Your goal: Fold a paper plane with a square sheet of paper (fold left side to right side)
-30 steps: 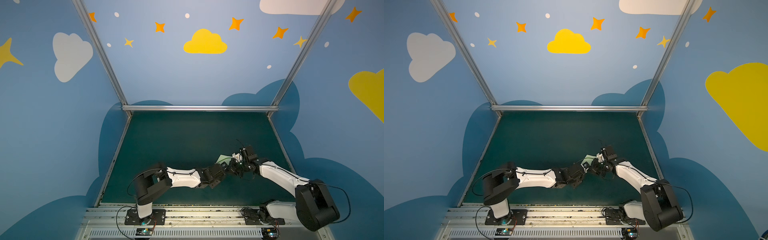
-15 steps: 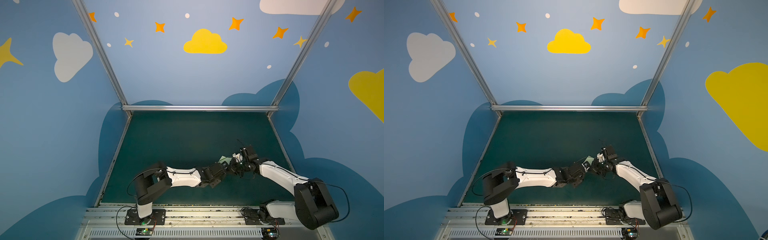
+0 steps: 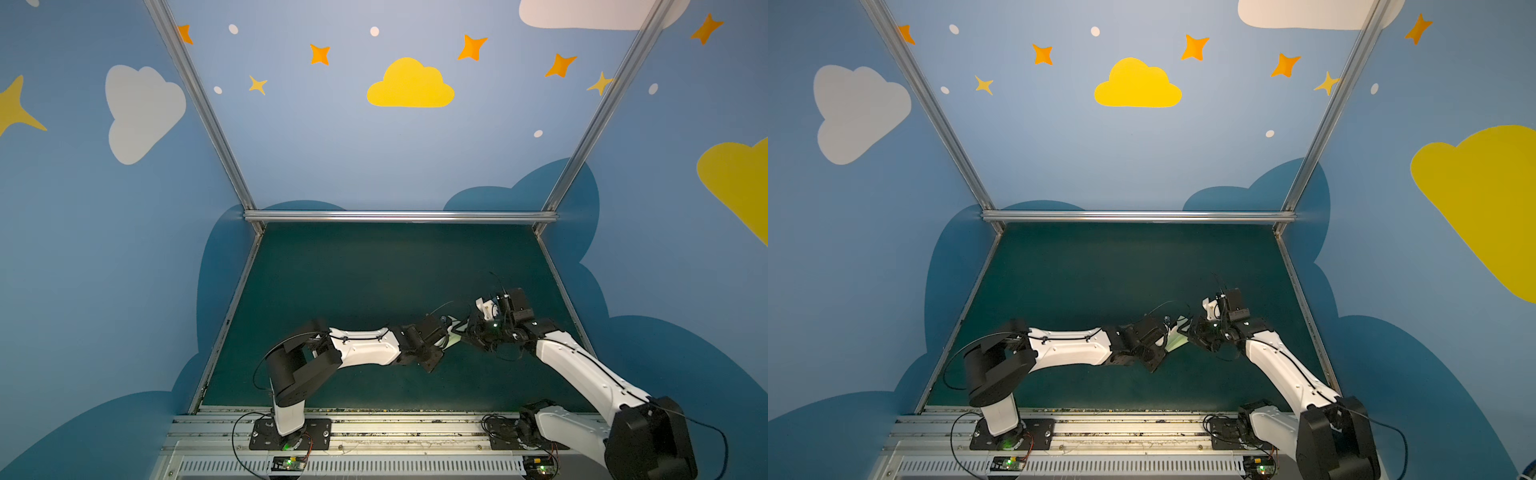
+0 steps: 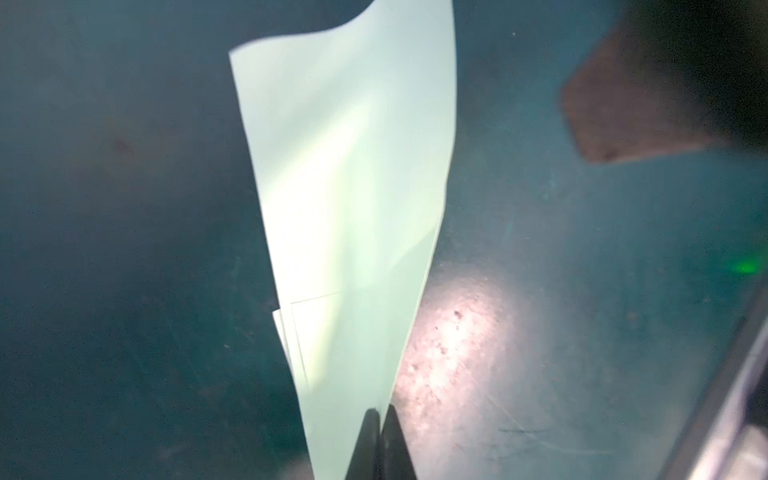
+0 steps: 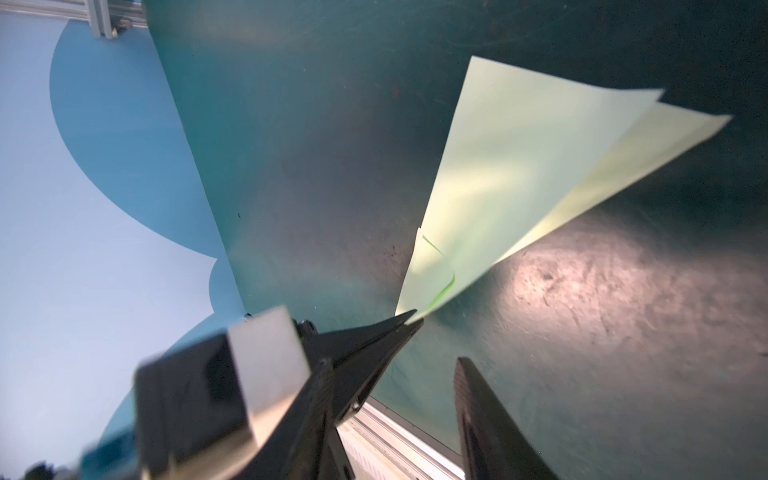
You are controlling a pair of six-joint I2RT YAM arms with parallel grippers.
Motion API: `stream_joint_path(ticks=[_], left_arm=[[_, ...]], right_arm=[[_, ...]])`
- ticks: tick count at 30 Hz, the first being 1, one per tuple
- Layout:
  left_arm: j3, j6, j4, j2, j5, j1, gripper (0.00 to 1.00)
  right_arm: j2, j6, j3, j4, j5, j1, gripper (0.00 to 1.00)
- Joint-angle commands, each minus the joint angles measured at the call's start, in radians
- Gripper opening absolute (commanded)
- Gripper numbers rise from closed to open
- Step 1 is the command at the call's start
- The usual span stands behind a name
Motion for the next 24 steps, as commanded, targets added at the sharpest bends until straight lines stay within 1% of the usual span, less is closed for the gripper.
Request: stream_joint_path(ticks=[1, 4, 8, 11, 12, 15, 17, 19, 24], left_arm=[[0.016, -0.113, -0.05, -0.003, 0.14, 0.019, 0.03], [0.011, -0.186, -0.06, -0.003, 0.205, 0.035, 0.03], [-0.011, -0.278, -0.028, 0.007, 0.275, 0.056, 0.03], [-0.032, -0.33, 0.015, 0.023, 0.326, 0.083, 0.03], [-0.04, -0.345, 0.032, 0.028, 0.346, 0.092, 0.03], [-0.059, -0.382, 0.077, 0.041, 0.391, 0.119, 0.03], [-0.067, -0.387, 0.085, 0.044, 0.4, 0.125, 0.03], [-0.067, -0.381, 0.08, 0.051, 0.403, 0.129, 0.03], [-0.075, -0.385, 0.09, 0.064, 0.421, 0.139, 0.03]], right_arm=[[-0.019, -0.056, -0.055, -0.045, 0.027, -0.003, 0.47], [-0.016, -0.1, -0.088, -0.042, 0.024, -0.002, 0.47], [-0.021, -0.109, -0.146, 0.023, 0.013, 0.005, 0.47], [0.003, -0.106, -0.163, 0.057, 0.01, 0.017, 0.44], [0.014, -0.104, -0.163, 0.068, 0.01, 0.023, 0.41], [0.05, -0.101, -0.156, 0.094, 0.02, 0.042, 0.3], [0.073, -0.097, -0.15, 0.114, 0.028, 0.054, 0.2], [0.095, -0.091, -0.142, 0.133, 0.03, 0.064, 0.12], [0.156, -0.082, -0.102, 0.162, 0.035, 0.1, 0.01]])
